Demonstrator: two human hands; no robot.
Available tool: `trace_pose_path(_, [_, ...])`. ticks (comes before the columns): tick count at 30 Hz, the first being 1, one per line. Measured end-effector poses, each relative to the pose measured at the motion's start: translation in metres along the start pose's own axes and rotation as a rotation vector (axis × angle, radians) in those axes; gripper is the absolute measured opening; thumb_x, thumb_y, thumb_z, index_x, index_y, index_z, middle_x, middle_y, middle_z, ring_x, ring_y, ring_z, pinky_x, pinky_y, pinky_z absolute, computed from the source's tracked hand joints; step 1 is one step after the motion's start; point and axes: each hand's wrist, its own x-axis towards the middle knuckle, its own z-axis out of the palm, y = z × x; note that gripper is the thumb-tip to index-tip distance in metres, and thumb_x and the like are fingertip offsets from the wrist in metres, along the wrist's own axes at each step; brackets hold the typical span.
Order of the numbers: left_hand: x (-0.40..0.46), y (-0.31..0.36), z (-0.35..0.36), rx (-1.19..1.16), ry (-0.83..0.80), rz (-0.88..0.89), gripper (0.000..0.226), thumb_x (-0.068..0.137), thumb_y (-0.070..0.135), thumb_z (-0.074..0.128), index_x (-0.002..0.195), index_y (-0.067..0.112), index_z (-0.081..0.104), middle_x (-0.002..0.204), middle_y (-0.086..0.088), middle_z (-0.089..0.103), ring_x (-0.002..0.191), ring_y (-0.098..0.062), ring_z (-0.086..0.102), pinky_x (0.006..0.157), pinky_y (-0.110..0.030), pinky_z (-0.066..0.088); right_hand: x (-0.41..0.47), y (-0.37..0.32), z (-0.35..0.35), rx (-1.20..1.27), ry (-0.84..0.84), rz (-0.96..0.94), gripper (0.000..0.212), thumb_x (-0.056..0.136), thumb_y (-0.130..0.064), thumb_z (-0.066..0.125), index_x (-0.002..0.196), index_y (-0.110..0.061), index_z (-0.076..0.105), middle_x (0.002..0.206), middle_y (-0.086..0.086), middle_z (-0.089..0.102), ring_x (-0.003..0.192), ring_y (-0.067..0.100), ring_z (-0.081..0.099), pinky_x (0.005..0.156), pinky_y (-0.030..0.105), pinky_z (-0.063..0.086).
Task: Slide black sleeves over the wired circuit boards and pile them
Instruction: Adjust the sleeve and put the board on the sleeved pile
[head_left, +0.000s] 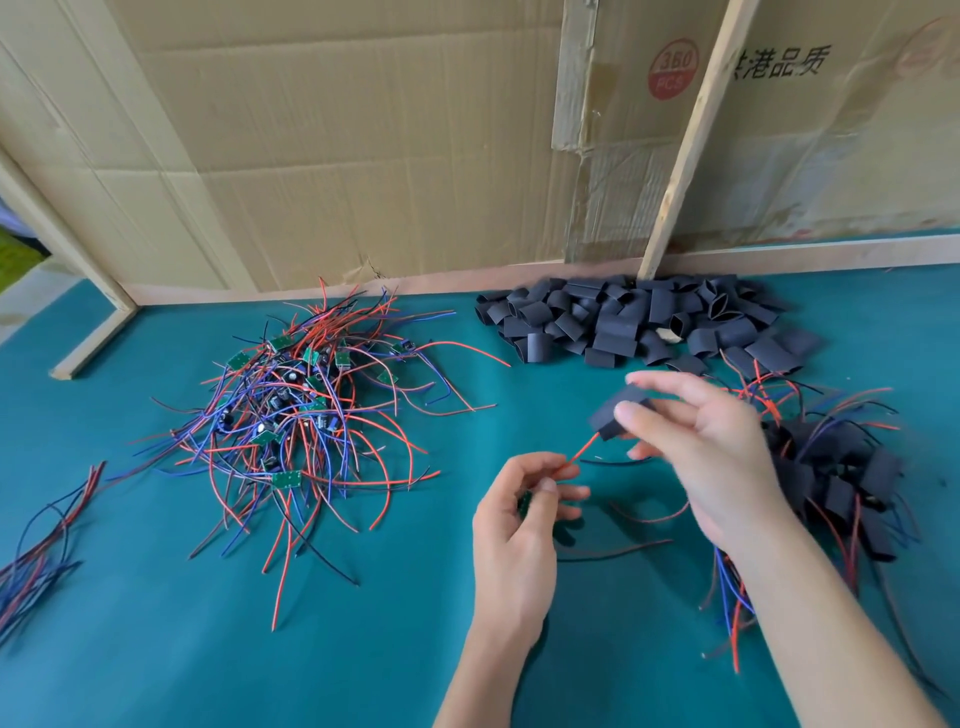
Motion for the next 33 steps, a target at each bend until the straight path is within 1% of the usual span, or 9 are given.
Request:
trace_pose_path(4, [-0.001,0.001,0.000,-0.038,-0.018,-0.026,0.028,0.104,-0.001,0.049,0.117,0.018,0.064,0.111,-0.004,0.072,0.095,-0.026,0.075,0.079,-0.029,0.058,-0.006,0.008,0.014,-0.007,-0.159,0.118,0.023,0.088,0.001,0.076,0.106,-0.011,0.072,0.089,0.008,0.080,0.078,0.016,0.071,0.062,0.021,0.055])
trace_pose_path(8, [-0.002,0.001,-0.002,-0.059,-0.032,-0.044,0.026,0.100,0.010,0.052,0.121,0.022,0.059,0.113,-0.004,0.071,0.097,-0.025,0.075,0.082,-0.031,0.058,-0.009,0.010,0.017,-0.015,-0.222,0.150,0.016,0.088,0.002,0.075,0.097,-0.010,0.074,0.088,0.012,0.080,0.077,0.016,0.072,0.064,0.020,0.054])
trace_pose_path(13, [-0.002,0.003,-0.002,-0.059,-0.030,-0.070,0.027,0.092,0.021,0.058,0.119,0.017,0.061,0.112,-0.003,0.070,0.097,-0.022,0.074,0.078,-0.026,0.057,-0.006,0.008,0.013,0.044,-0.110,0.150,0.014,0.087,0.002,0.075,0.096,-0.008,0.073,0.088,0.018,0.078,0.078,0.020,0.071,0.062,0.020,0.052])
trace_pose_path(17, [-0.002,0.001,-0.002,-0.060,-0.038,-0.072,0.019,0.097,0.001,0.057,0.111,0.011,0.064,0.102,0.000,0.072,0.094,-0.021,0.075,0.076,-0.023,0.056,-0.003,0.005,0.006,0.163,-0.027,0.155,0.015,0.087,0.004,0.072,0.096,-0.008,0.071,0.088,0.012,0.079,0.081,0.019,0.071,0.066,0.022,0.050])
trace_pose_path(20, [-0.002,-0.001,-0.003,-0.017,-0.043,-0.072,0.017,0.100,-0.005,0.053,0.104,0.008,0.064,0.095,-0.010,0.077,0.087,-0.018,0.075,0.076,-0.020,0.055,-0.002,0.005,0.006,0.200,-0.011,0.150,0.016,0.087,0.003,0.073,0.097,-0.009,0.071,0.089,0.011,0.078,0.082,0.019,0.070,0.064,0.020,0.051])
trace_pose_path(24, [-0.001,0.000,-0.004,-0.061,-0.038,-0.068,0.013,0.102,-0.003,0.054,0.103,0.004,0.065,0.096,-0.014,0.078,0.091,-0.021,0.076,0.081,-0.022,0.057,-0.004,0.009,0.007,0.053,-0.194,0.169,0.020,0.082,-0.008,0.079,0.101,-0.011,0.073,0.092,0.013,0.078,0.083,0.020,0.072,0.072,0.029,0.054])
trace_pose_path(26, [0.000,0.001,-0.005,-0.093,-0.032,-0.068,0.013,0.102,-0.003,0.054,0.102,0.003,0.065,0.098,-0.013,0.077,0.092,-0.024,0.077,0.083,-0.024,0.058,-0.006,0.010,0.008,0.068,-0.252,0.206,0.035,0.071,-0.021,0.083,0.103,-0.010,0.073,0.096,0.018,0.077,0.085,0.023,0.071,0.078,0.035,0.054])
trace_pose_path(28, [-0.001,0.001,-0.005,-0.105,-0.029,-0.078,0.013,0.102,-0.001,0.055,0.102,0.006,0.066,0.098,-0.014,0.077,0.091,-0.025,0.077,0.082,-0.022,0.058,-0.005,0.009,0.006,0.107,-0.262,0.212,0.045,0.065,-0.026,0.084,0.105,-0.009,0.072,0.103,0.022,0.077,0.087,0.023,0.070,0.079,0.035,0.054])
trace_pose_path(33, [-0.001,-0.001,-0.006,-0.108,-0.029,-0.107,0.006,0.100,0.000,0.059,0.102,0.004,0.064,0.089,-0.013,0.077,0.081,-0.028,0.078,0.076,-0.025,0.059,-0.004,0.005,-0.003,0.101,-0.404,0.215,0.040,0.078,-0.014,0.080,0.116,-0.006,0.068,0.113,0.019,0.077,0.100,0.022,0.072,0.086,0.034,0.055])
